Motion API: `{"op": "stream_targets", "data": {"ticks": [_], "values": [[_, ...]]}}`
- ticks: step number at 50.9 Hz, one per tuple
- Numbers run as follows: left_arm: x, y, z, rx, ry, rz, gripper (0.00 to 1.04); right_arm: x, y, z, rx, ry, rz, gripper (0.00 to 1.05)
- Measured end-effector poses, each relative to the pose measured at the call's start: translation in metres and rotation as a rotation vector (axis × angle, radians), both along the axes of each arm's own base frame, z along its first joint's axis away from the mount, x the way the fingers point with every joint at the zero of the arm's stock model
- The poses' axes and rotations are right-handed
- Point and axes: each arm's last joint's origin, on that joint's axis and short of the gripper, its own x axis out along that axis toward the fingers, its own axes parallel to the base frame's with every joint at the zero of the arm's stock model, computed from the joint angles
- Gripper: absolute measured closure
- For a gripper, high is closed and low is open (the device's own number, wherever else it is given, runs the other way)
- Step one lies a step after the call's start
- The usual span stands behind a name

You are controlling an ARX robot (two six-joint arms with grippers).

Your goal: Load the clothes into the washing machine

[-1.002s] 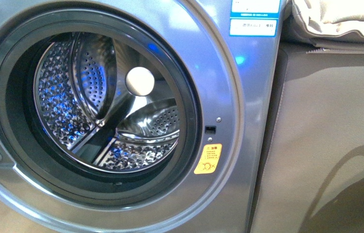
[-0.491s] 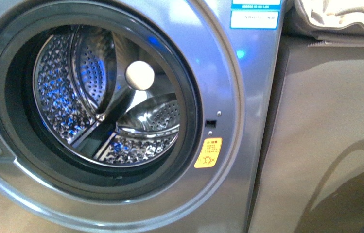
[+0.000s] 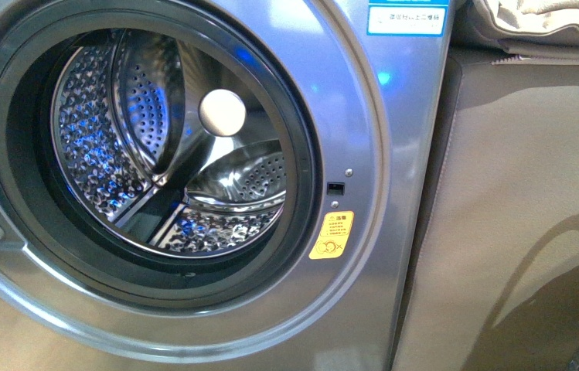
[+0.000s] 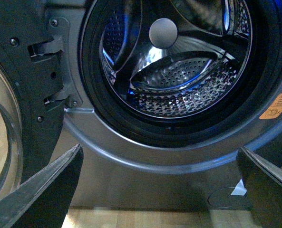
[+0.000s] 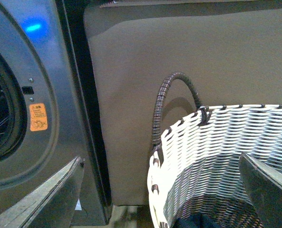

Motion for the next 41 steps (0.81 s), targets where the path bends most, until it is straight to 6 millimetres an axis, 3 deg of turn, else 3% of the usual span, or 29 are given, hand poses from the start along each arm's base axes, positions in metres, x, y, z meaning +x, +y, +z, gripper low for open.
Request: {"op": "stream_targets", "data": {"ticks": [41], "values": [[0.0000, 0.0000, 0.0000, 0.000, 0.000, 0.000, 0.07, 0.0000, 0.0000, 0.0000, 0.000, 0.000, 0.000, 0.07]]}}
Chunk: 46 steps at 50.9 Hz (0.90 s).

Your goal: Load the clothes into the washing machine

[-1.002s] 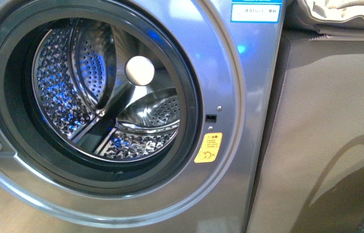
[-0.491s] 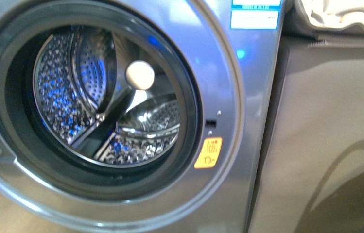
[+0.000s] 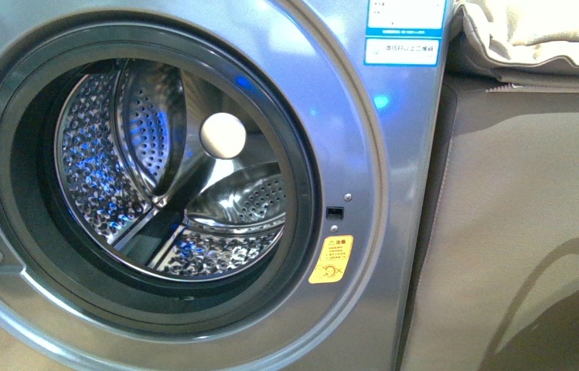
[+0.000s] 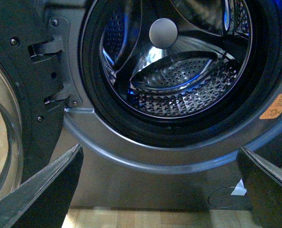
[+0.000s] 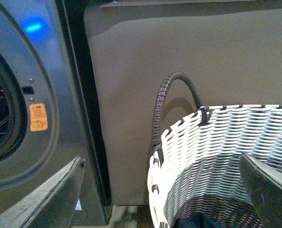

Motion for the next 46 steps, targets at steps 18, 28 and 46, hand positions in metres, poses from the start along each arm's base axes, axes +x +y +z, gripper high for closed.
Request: {"op": "stream_targets", "data": {"ticks": [18, 28, 46], "values": [[0.000, 0.000, 0.000, 0.000, 0.000, 0.000, 0.07, 0.001, -0.004, -0.001, 0.064, 0.084, 0.051, 0.07], [0.000, 0.000, 0.000, 0.000, 0.000, 0.000, 0.07, 0.003, -0.028, 0.020, 0.087, 0.032, 0.018, 0.07], [0.000, 0.000, 0.000, 0.000, 0.000, 0.000, 0.07, 0.033, -0.095, 0.057, 0.073, 0.041, -0.107, 0.07]]}}
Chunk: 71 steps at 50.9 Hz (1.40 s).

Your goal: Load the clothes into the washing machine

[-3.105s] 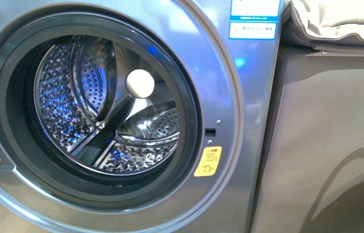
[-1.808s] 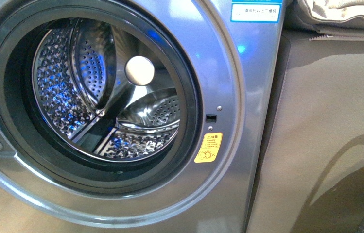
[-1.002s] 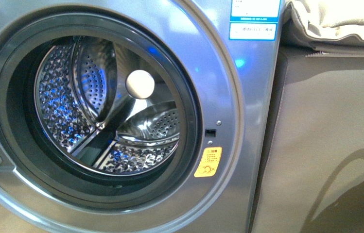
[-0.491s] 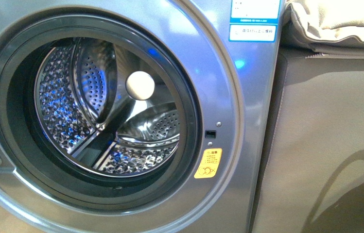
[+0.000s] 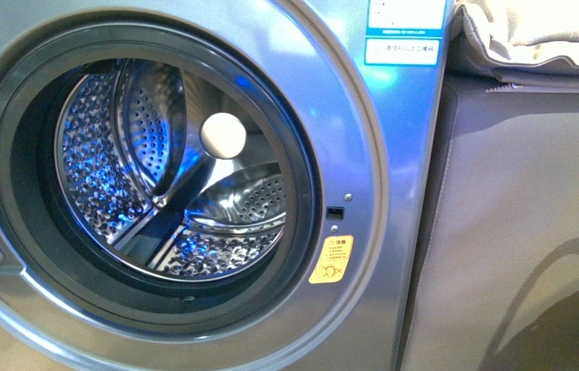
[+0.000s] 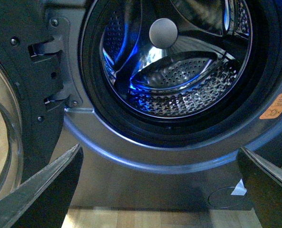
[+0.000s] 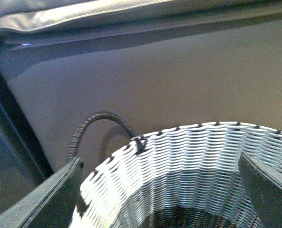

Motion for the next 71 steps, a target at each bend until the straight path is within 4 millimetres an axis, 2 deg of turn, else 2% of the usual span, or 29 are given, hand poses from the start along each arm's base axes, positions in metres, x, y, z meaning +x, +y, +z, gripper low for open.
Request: {"op": "stream_targets", "data": {"ticks": [9, 16, 21, 27, 30, 43, 60, 67, 71], "values": [[0.000, 0.000, 0.000, 0.000, 0.000, 0.000, 0.07, 0.030, -0.041, -0.019, 0.075, 0.148, -0.072, 0.07], [0.000, 0.000, 0.000, 0.000, 0.000, 0.000, 0.07, 0.059, -0.067, -0.048, 0.119, 0.288, -0.113, 0.07], [0.000, 0.000, 0.000, 0.000, 0.000, 0.000, 0.07, 0.077, -0.082, -0.075, 0.135, 0.394, -0.151, 0.07], [0.000, 0.000, 0.000, 0.000, 0.000, 0.000, 0.07, 0.101, -0.100, -0.136, 0.198, 0.578, -0.176, 0.07], [0.000, 0.000, 0.000, 0.000, 0.000, 0.000, 0.07, 0.109, -0.103, -0.160, 0.230, 0.643, -0.178, 0.07], [0.000, 0.000, 0.000, 0.000, 0.000, 0.000, 0.07, 0.128, -0.110, -0.221, 0.267, 0.779, -0.197, 0.07], [0.000, 0.000, 0.000, 0.000, 0.000, 0.000, 0.07, 0.146, -0.127, -0.274, 0.259, 0.885, -0.237, 0.07], [0.000, 0.000, 0.000, 0.000, 0.000, 0.000, 0.07, 0.145, -0.121, -0.305, 0.259, 0.955, -0.230, 0.07], [0.000, 0.000, 0.000, 0.000, 0.000, 0.000, 0.07, 0.147, -0.117, -0.316, 0.247, 0.977, -0.222, 0.07]]}}
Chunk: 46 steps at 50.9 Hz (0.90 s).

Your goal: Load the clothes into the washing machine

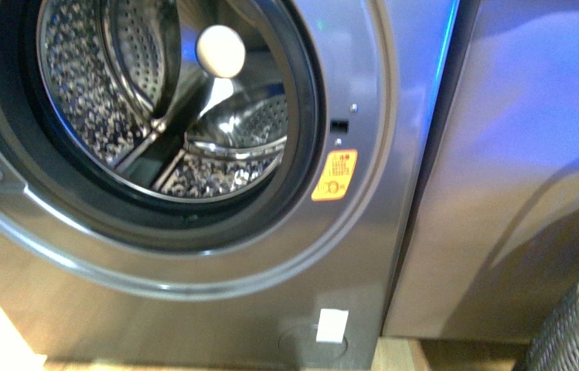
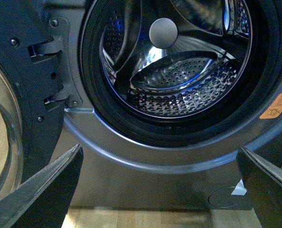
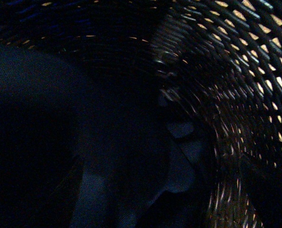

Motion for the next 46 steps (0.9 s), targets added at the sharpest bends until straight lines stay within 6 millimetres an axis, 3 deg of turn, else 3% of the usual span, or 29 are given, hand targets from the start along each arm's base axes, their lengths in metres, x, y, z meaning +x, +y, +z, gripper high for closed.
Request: {"op": "stream_targets", "data": {"ticks": [10, 23, 46], "values": [[0.000, 0.000, 0.000, 0.000, 0.000, 0.000, 0.07, 0.003, 0.005, -0.022, -0.024, 0.032, 0.029, 0.07], [0.000, 0.000, 0.000, 0.000, 0.000, 0.000, 0.07, -0.008, 0.010, -0.053, -0.032, 0.072, 0.063, 0.07], [0.000, 0.000, 0.000, 0.000, 0.000, 0.000, 0.07, -0.018, 0.004, -0.082, -0.008, 0.057, 0.070, 0.07]]}}
